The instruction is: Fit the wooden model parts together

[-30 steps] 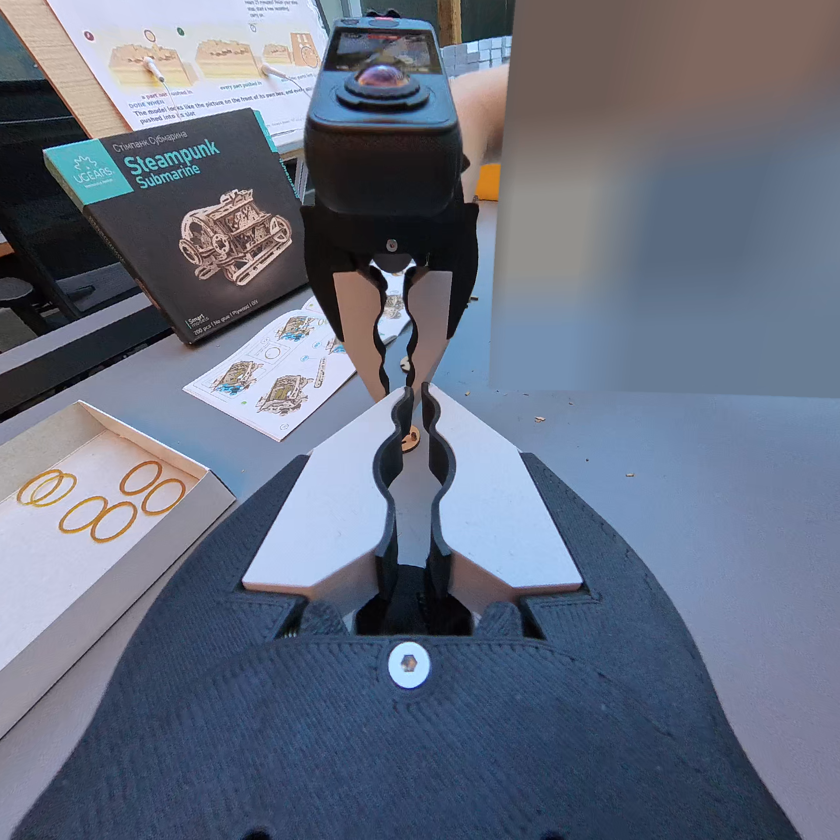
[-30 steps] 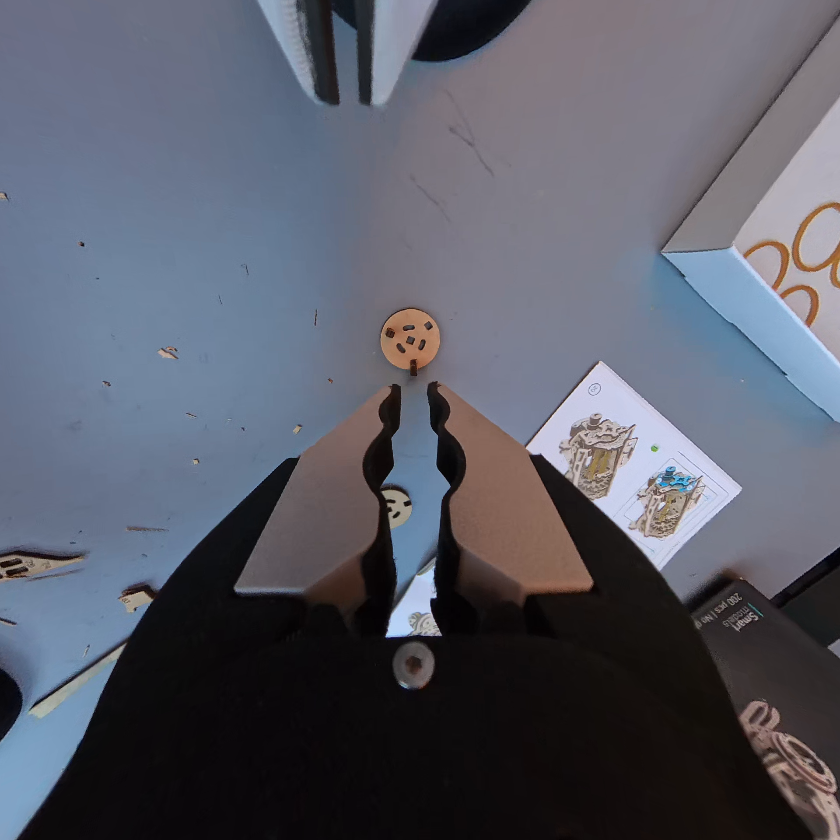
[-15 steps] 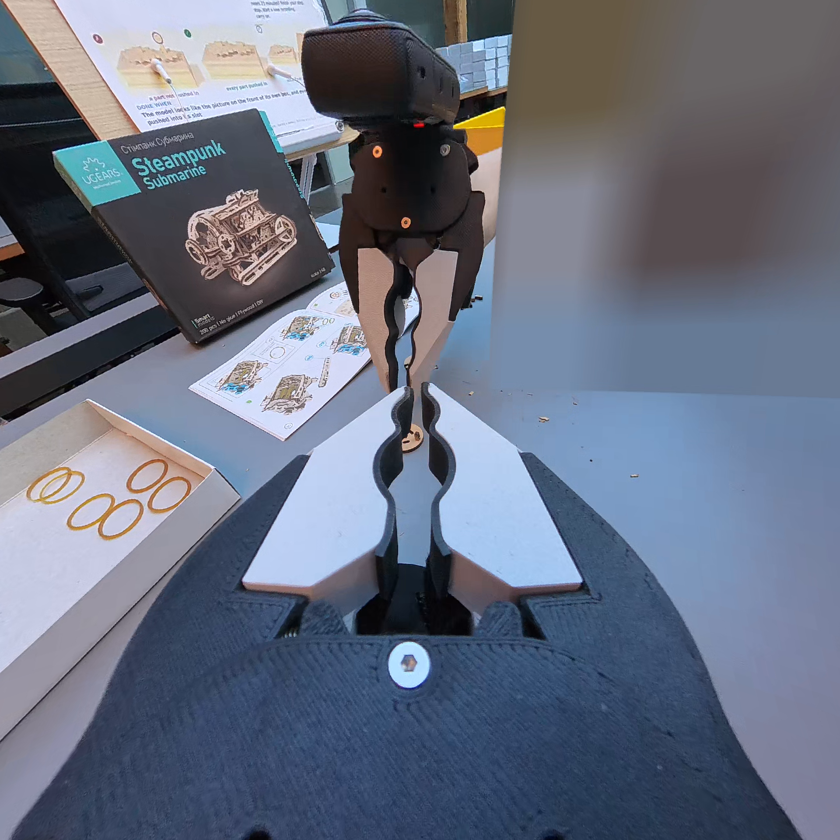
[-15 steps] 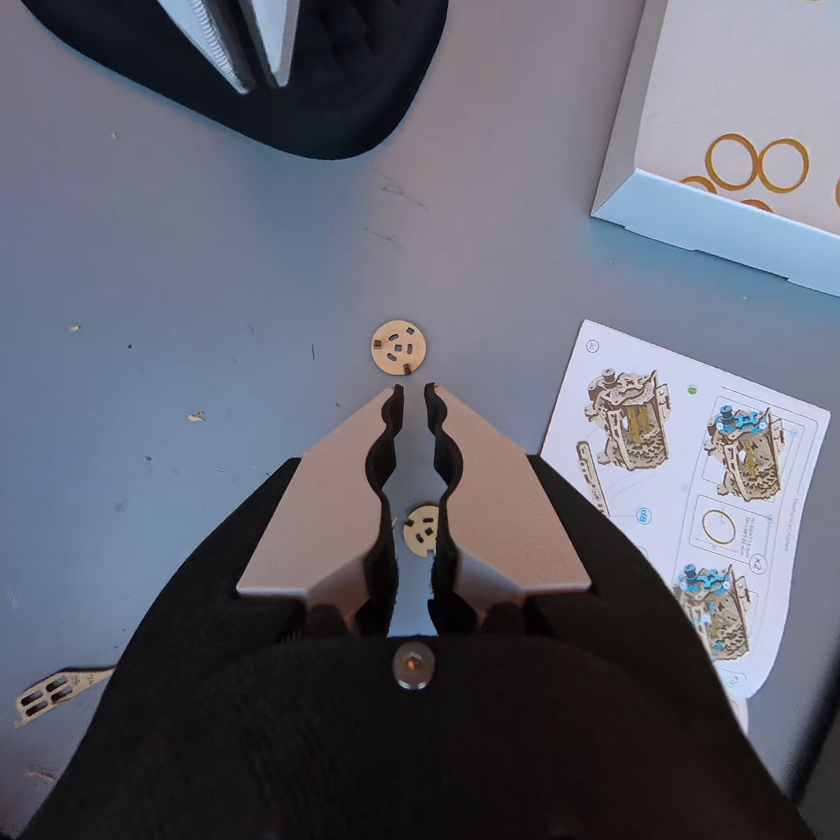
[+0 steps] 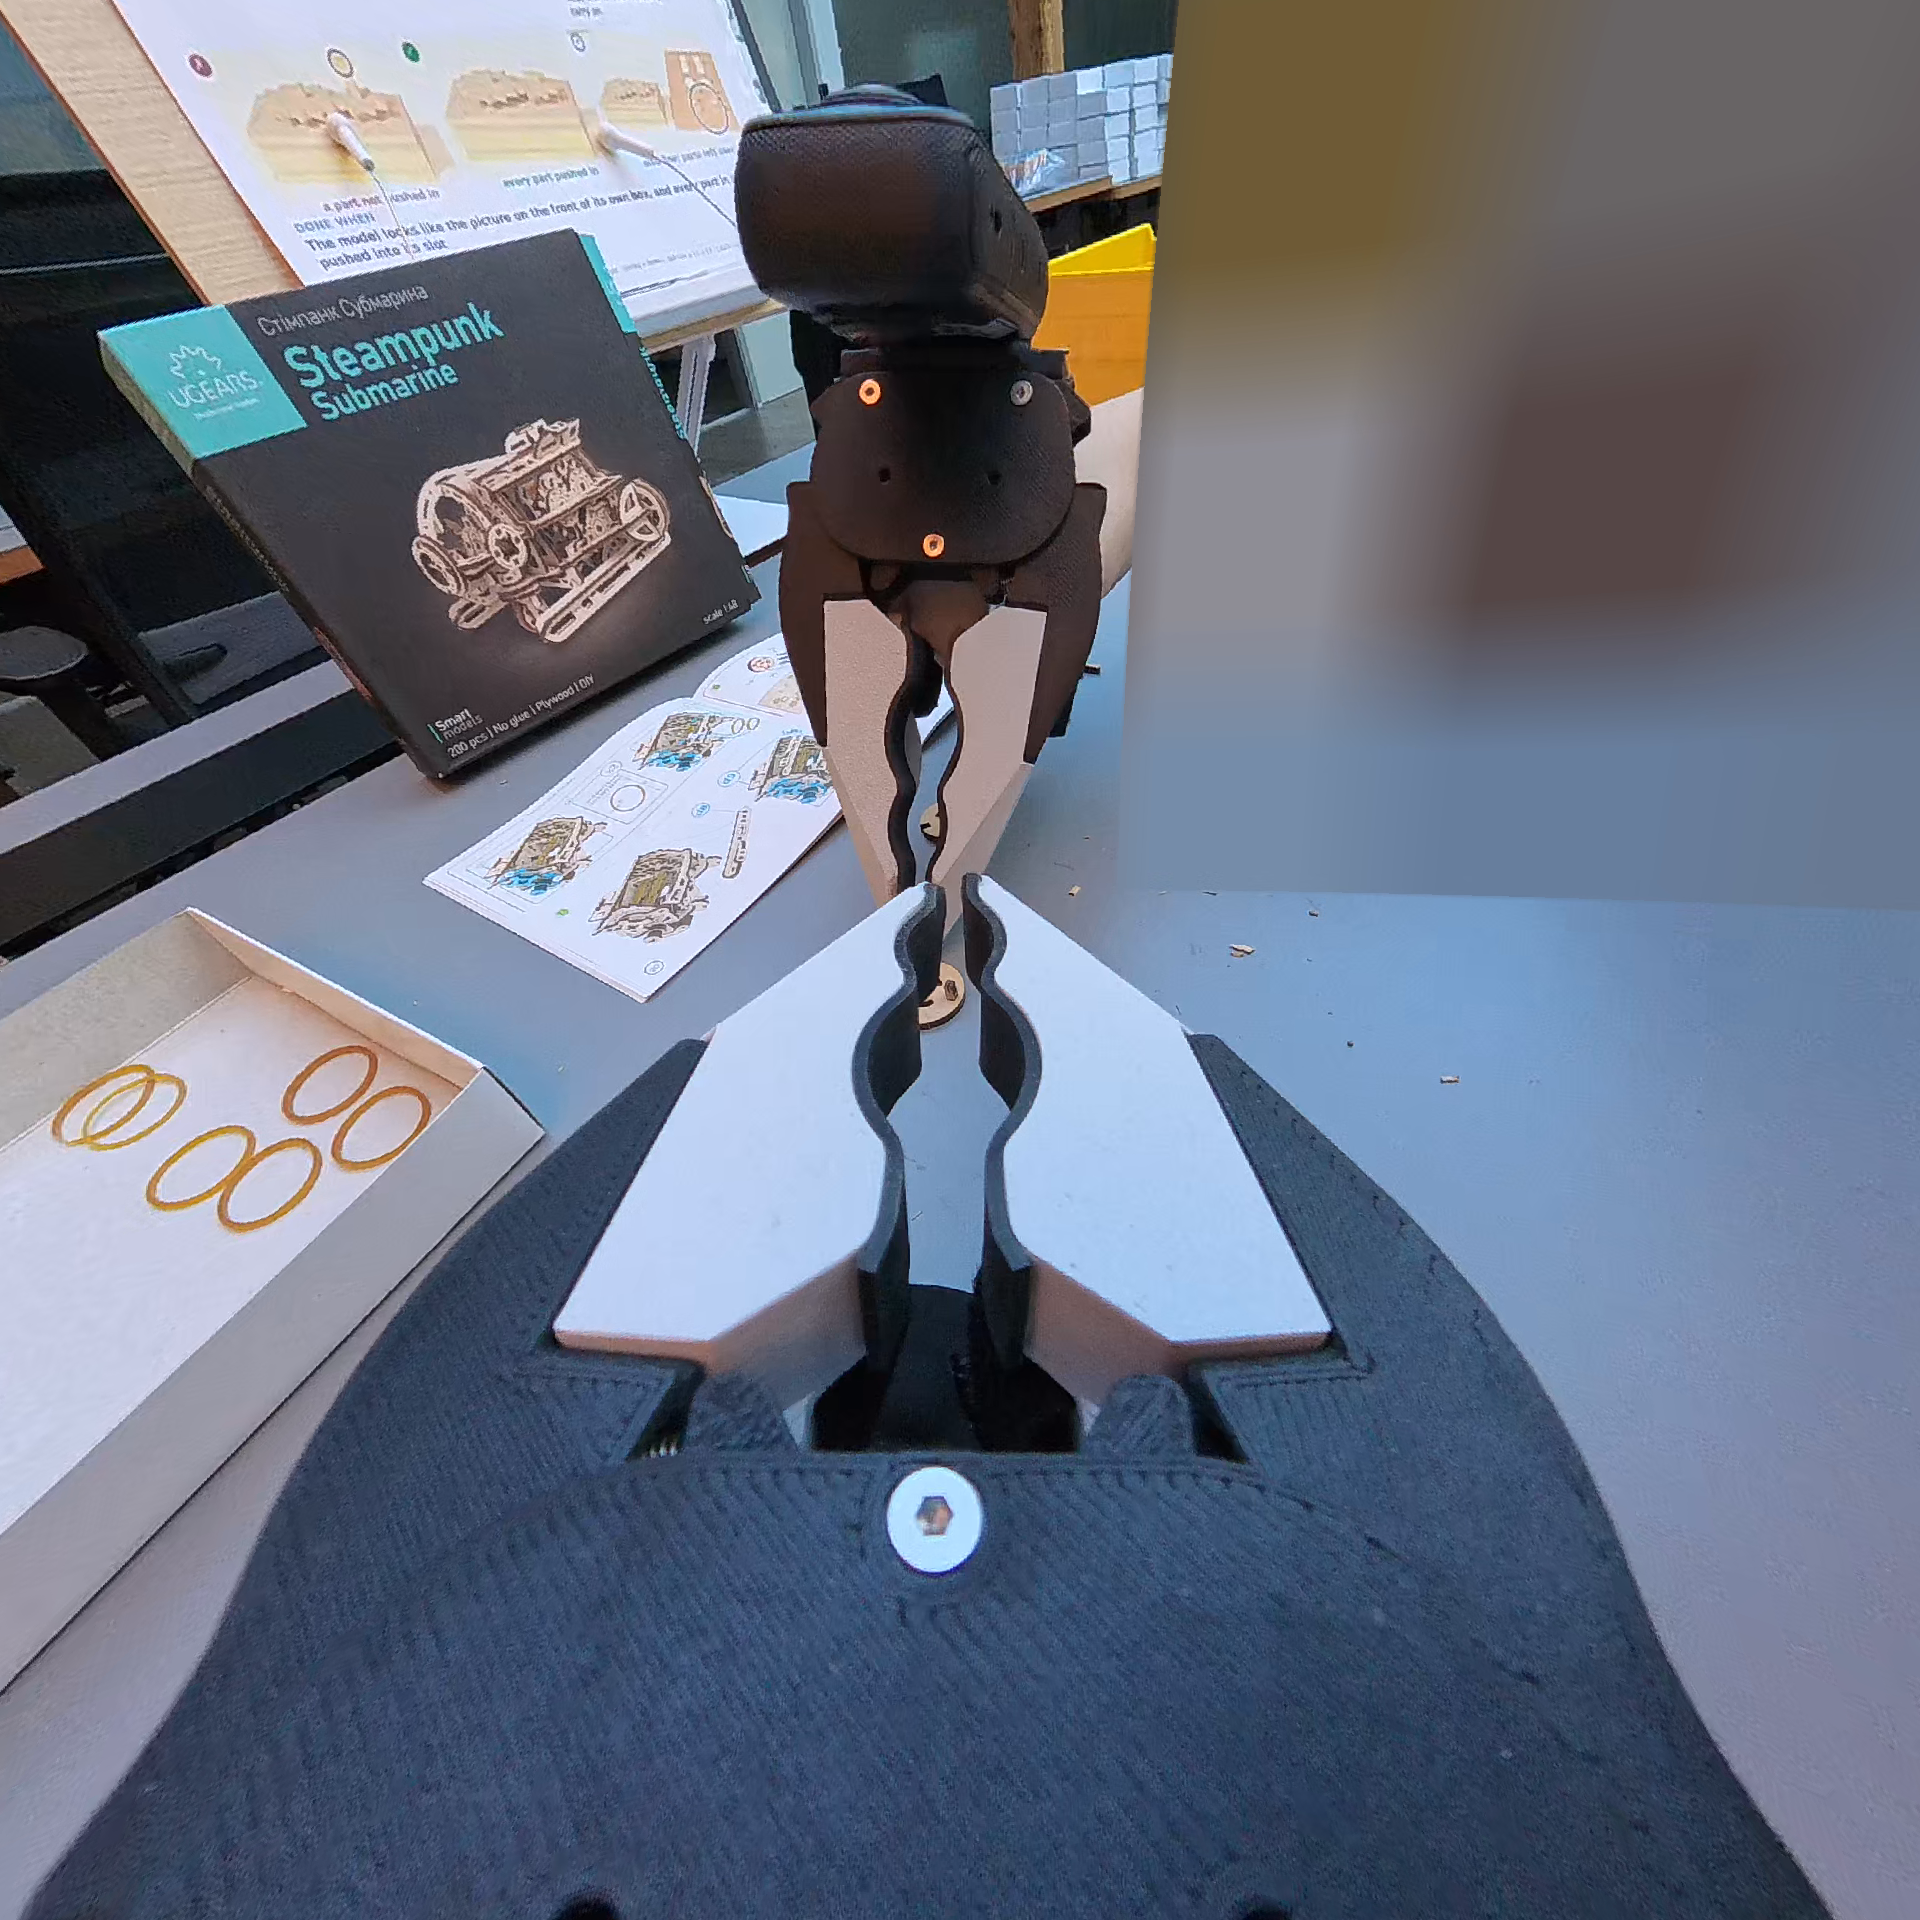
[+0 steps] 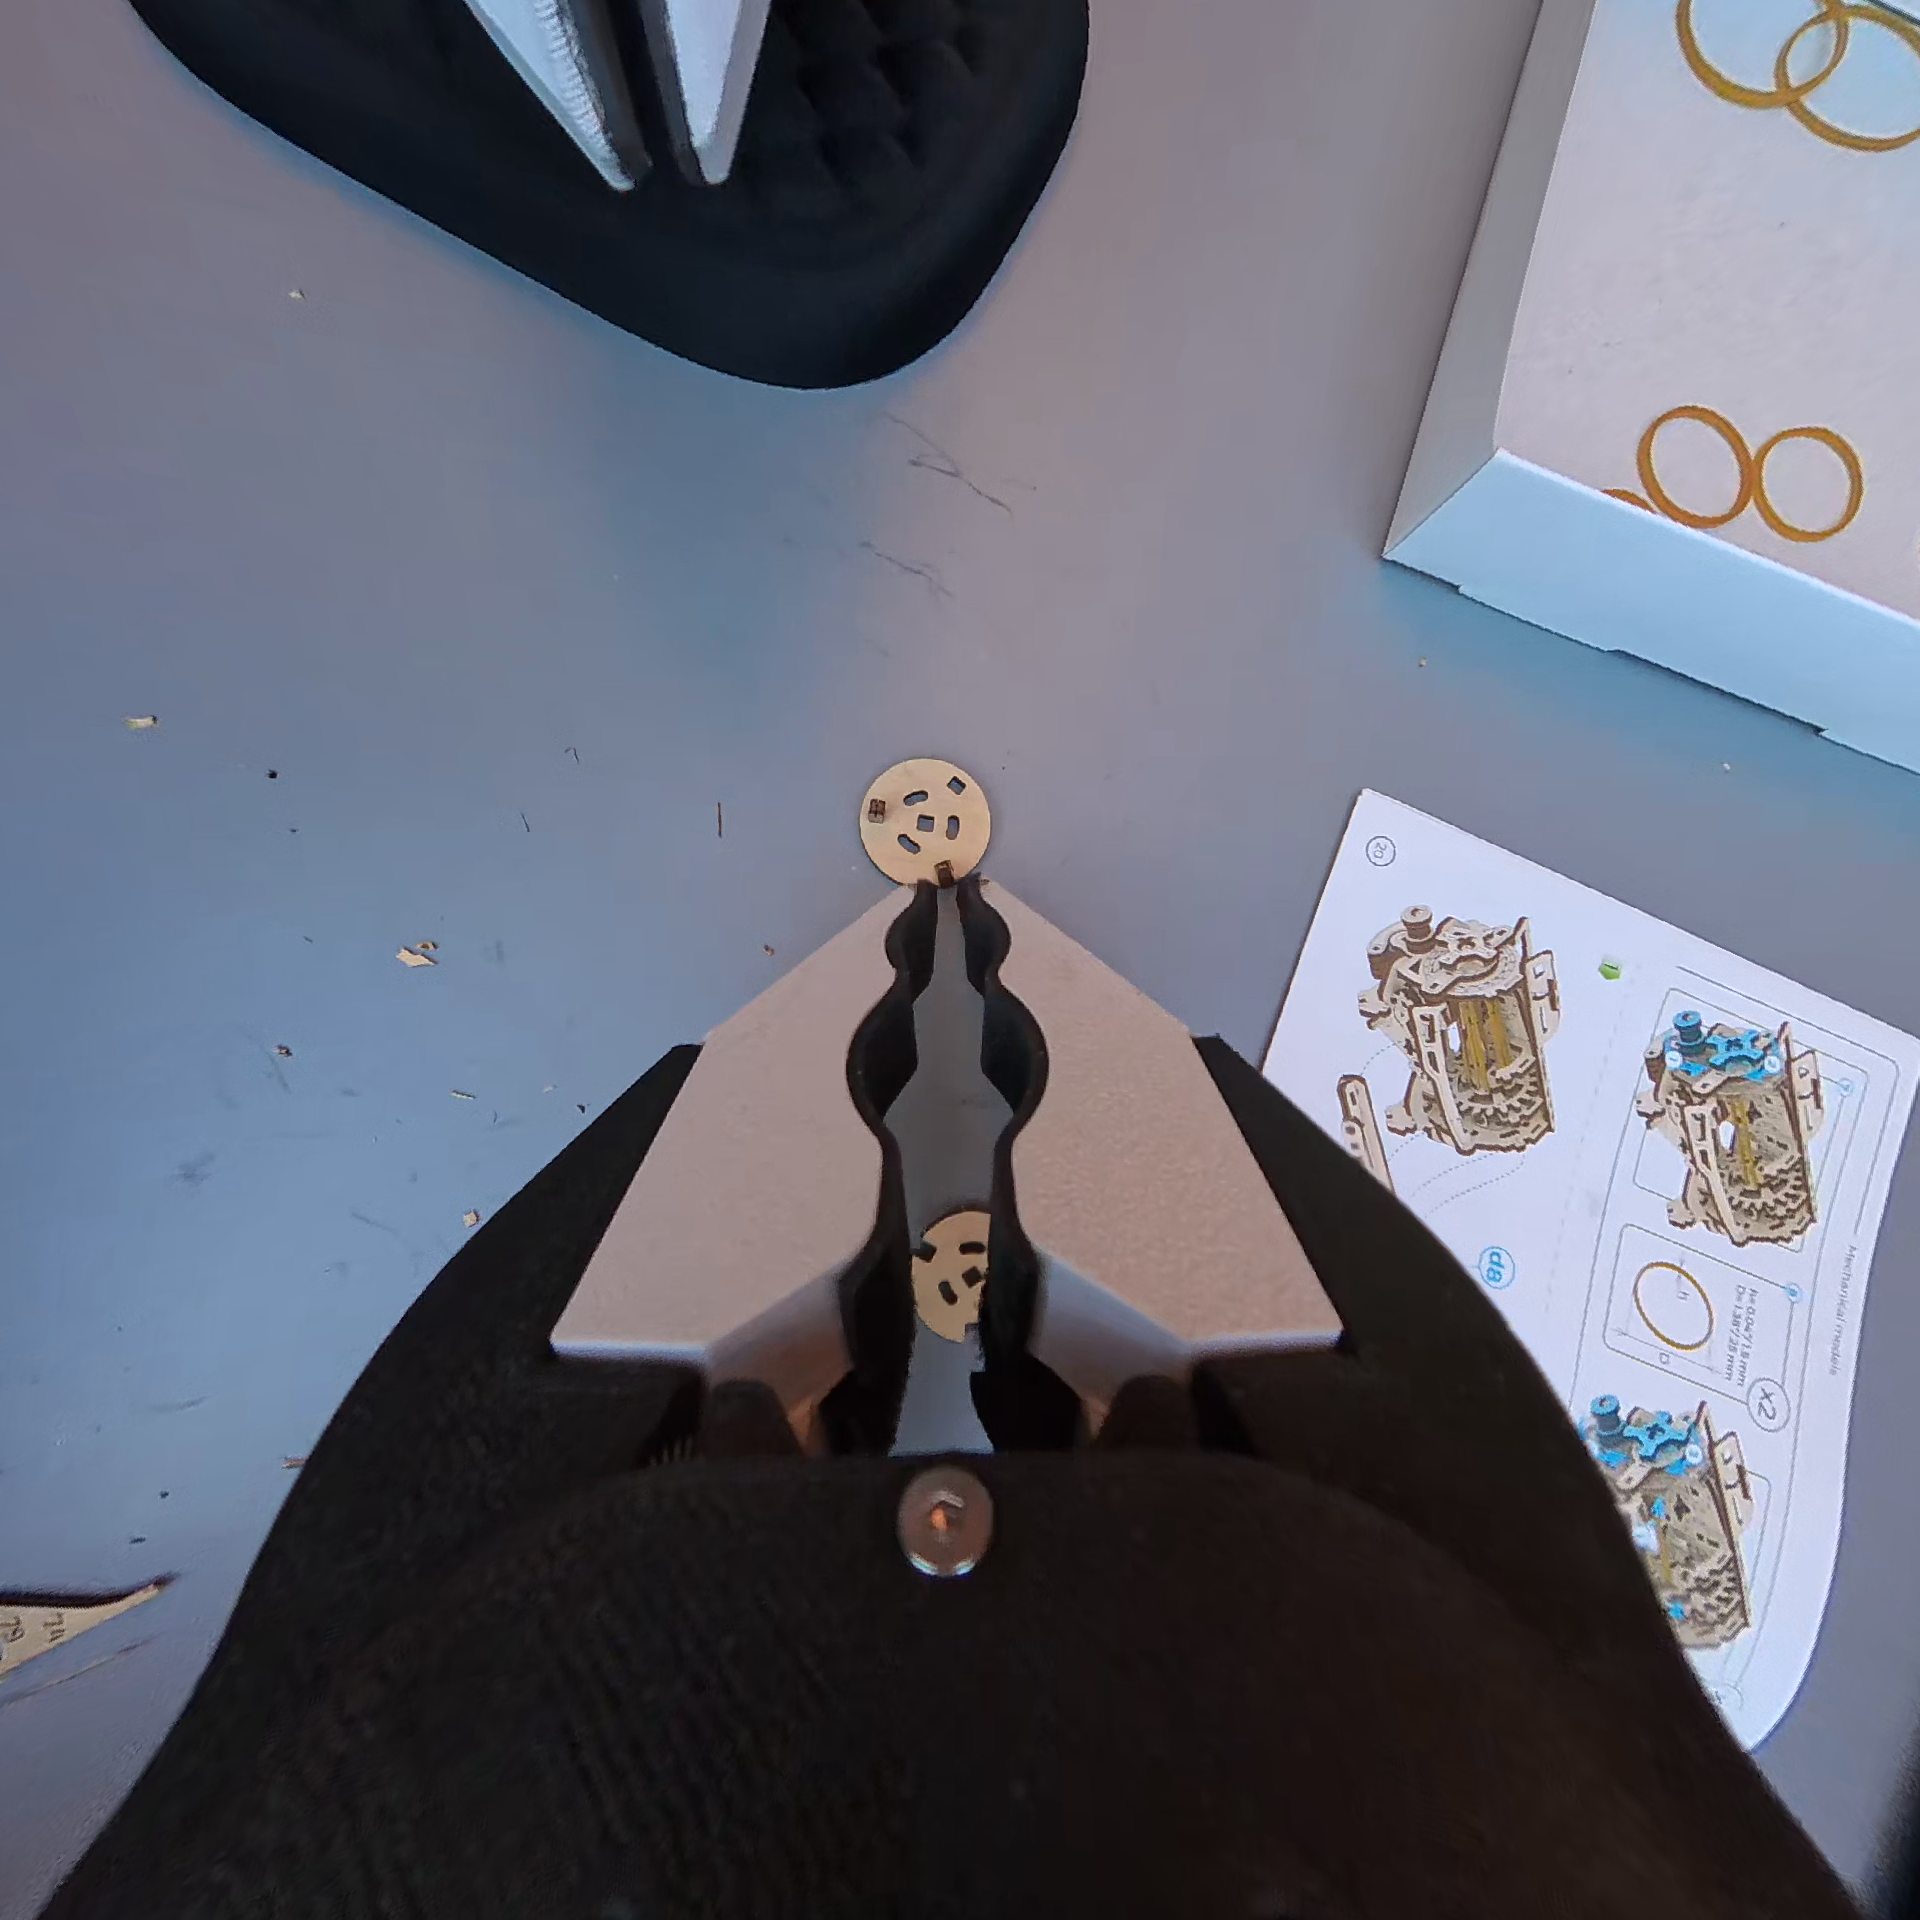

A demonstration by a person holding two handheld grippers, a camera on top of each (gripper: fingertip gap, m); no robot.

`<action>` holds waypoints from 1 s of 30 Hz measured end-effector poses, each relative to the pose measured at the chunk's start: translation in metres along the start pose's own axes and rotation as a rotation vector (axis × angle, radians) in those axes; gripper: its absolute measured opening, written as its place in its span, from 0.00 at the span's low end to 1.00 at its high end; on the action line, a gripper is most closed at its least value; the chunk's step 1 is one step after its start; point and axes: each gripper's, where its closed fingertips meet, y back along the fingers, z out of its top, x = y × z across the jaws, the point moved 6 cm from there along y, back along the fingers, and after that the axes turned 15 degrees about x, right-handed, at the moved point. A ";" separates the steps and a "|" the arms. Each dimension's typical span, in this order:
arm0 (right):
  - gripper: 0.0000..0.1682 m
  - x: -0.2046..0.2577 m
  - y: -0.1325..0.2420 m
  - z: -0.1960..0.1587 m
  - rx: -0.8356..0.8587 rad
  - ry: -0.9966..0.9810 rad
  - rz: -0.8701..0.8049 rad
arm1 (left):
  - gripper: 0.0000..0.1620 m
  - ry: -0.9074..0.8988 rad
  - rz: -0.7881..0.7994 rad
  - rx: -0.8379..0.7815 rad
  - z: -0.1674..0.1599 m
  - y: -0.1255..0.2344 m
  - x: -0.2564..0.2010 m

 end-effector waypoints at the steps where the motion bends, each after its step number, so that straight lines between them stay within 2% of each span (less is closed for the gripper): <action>1: 0.02 -0.001 0.000 0.001 -0.006 0.007 -0.006 | 0.01 0.001 0.000 0.000 0.000 0.000 0.000; 10: 0.05 -0.001 -0.001 0.004 -0.008 0.038 -0.002 | 0.01 0.006 -0.005 0.004 0.000 -0.001 0.001; 12: 0.01 -0.001 -0.001 0.004 0.003 0.047 -0.002 | 0.01 0.007 -0.005 0.004 0.000 -0.001 0.001; 15: 0.01 0.001 0.000 0.006 0.009 0.063 0.001 | 0.01 0.010 -0.006 0.005 0.000 -0.001 0.001; 23: 0.01 0.002 0.002 0.014 0.207 -0.003 -0.013 | 0.03 0.010 -0.005 0.031 -0.001 -0.004 0.001; 28: 0.01 0.003 0.002 0.018 0.334 -0.073 0.024 | 0.16 0.002 -0.081 0.208 -0.007 -0.025 0.001; 30: 0.01 0.002 0.002 0.019 0.369 -0.092 0.035 | 0.17 -0.008 -0.140 0.309 -0.012 -0.036 0.000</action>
